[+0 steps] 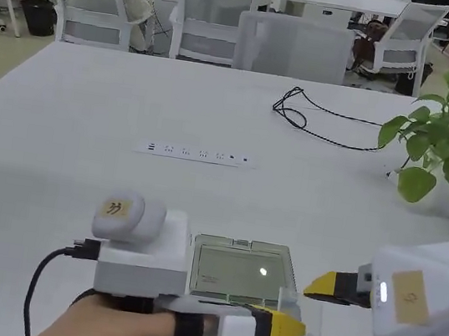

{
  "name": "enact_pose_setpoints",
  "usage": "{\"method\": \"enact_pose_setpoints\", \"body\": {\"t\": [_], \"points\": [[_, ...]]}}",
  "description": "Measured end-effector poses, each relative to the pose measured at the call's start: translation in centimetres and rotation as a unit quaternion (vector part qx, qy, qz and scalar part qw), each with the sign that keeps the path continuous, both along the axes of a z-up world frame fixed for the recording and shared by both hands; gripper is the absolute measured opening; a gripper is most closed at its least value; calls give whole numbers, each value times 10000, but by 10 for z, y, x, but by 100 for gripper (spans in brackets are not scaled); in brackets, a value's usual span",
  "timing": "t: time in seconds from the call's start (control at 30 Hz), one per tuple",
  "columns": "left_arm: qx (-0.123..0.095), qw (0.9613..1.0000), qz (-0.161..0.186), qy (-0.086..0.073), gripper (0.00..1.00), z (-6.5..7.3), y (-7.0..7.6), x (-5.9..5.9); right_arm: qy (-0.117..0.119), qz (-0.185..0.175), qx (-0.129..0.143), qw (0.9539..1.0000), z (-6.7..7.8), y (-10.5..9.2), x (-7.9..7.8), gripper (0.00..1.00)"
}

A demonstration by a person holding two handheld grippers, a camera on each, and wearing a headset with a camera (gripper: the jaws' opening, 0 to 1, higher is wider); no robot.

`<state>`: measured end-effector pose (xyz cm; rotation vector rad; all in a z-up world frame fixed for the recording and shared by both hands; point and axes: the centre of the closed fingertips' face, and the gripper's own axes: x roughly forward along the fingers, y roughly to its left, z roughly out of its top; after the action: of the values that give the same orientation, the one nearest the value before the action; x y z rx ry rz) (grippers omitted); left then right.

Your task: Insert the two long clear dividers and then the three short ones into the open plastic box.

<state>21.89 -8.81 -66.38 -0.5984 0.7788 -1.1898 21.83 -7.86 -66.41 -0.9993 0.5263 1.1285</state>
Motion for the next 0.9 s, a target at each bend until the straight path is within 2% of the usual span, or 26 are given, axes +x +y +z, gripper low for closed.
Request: {"method": "enact_pose_setpoints", "body": {"t": [0.17, 0.43, 0.5, 0.53, 0.6, 0.7, 0.73, 0.77, 0.83, 0.9], "points": [[-24, 9999, 54, 109, 0, -1, 1, -1, -8, -2, -9, 10000, -1, 1, -1, 33], [-66, 9997, 146, 177, 0, -2, 2, -1, -39, 5, -23, 10000, -1, 1, -2, 33], [-46, 9997, 179, 159, 0, -3, 3, 1, -42, -4, -1, 10000, 0, 2, -1, 34], [-44, 9998, 177, 87, 0, -2, 3, 1, -45, -17, 20, 10000, 2, 2, 0, 33], [-70, 9997, 181, 113, 0, -2, 4, 2, -10, -43, 110, 9999, 5, 3, 0, 35], [-10, 9998, 181, 3, 0, -2, 6, 3, 1, -91, 199, 9998, 10, 2, 3, 35], [-16, 9999, 168, -35, 0, -2, 7, 3, 34, -121, 255, 9996, 12, 1, 4, 35], [-17, 9996, 101, -246, 0, 0, 7, 3, 71, -142, 310, 9994, 13, 1, 5, 35], [136, 9981, -67, -605, 0, -1, 9, 0, 203, -175, 454, 9986, 17, 1, 5, 35], [260, 9943, -174, -1023, 0, -1, 10, -1, 357, -203, 588, 9974, 20, 0, 5, 34]]}}
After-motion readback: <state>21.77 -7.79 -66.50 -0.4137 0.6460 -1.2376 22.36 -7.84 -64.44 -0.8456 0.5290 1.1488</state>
